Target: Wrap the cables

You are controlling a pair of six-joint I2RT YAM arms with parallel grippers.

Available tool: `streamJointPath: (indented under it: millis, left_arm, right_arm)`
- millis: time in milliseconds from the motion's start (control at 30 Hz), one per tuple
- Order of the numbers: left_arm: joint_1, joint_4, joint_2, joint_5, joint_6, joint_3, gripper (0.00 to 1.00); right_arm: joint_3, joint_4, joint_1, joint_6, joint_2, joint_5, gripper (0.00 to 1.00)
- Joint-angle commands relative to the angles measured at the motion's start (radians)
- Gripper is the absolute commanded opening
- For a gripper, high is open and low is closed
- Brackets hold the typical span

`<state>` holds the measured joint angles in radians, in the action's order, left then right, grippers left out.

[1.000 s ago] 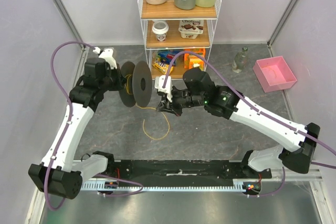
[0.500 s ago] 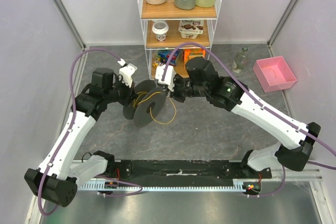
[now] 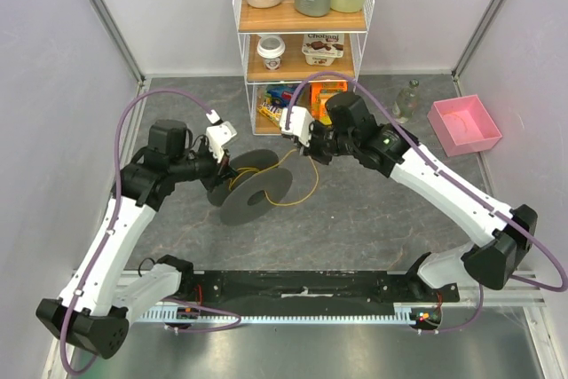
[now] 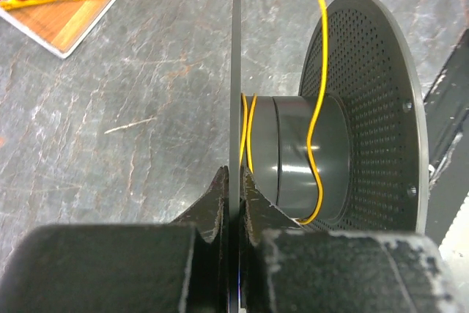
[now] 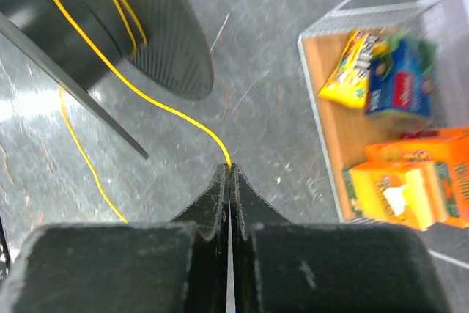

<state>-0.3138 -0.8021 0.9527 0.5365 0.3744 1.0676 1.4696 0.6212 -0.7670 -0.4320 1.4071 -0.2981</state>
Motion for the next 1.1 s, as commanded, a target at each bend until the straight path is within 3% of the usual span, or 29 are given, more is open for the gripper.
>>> streamJointPath:
  millis: [0, 167, 400, 667, 833, 933, 1067]
  left_arm:
    - [0.001, 0.026, -0.031, 0.192, -0.035, 0.112, 0.02]
    - [0.008, 0.063, -0.019, 0.23, -0.15, 0.178, 0.02]
    - [0.064, 0.167, 0.075, 0.113, -0.515, 0.273, 0.02]
    - [0.064, 0.191, 0.098, -0.068, -0.611, 0.134, 0.02]
    - [0.064, 0.222, 0.084, -0.171, -0.69, 0.032, 0.02]
    - [0.062, 0.227, 0.098, -0.259, -0.7, 0.0, 0.02]
    - [0.059, 0.251, 0.133, -0.314, -0.712, -0.047, 0.02]
  right_arm:
    - [-0.112, -0.02, 0.021, -0.05, -0.023, -0.027, 0.0]
    - [-0.207, -0.064, 0.043, -0.037, -0.019, -0.036, 0.0]
    - [-0.357, -0.227, 0.092, 0.09, -0.031, -0.137, 0.0]
    - [-0.419, -0.405, 0.095, 0.346, 0.067, -0.32, 0.01]
    - [-0.485, -0.518, 0.095, 0.525, 0.105, -0.363, 0.39]
    - [-0.505, -0.505, 0.103, 0.527, 0.11, -0.339, 0.48]
    - [-0.516, -0.468, 0.138, 0.5, 0.102, -0.312, 0.53]
